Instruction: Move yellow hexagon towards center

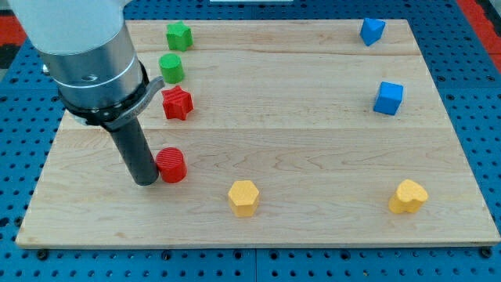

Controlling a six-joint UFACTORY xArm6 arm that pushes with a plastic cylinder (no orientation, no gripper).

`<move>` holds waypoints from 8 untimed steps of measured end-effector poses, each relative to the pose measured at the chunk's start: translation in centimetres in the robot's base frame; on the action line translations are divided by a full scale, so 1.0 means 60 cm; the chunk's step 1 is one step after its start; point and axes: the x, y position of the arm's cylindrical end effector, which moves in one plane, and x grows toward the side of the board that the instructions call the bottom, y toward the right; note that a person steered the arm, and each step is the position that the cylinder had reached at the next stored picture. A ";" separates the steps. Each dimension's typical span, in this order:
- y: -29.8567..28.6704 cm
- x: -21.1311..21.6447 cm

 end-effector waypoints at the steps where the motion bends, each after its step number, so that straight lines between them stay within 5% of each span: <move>1: 0.000 0.000; 3: 0.032 0.084; 8: 0.190 0.073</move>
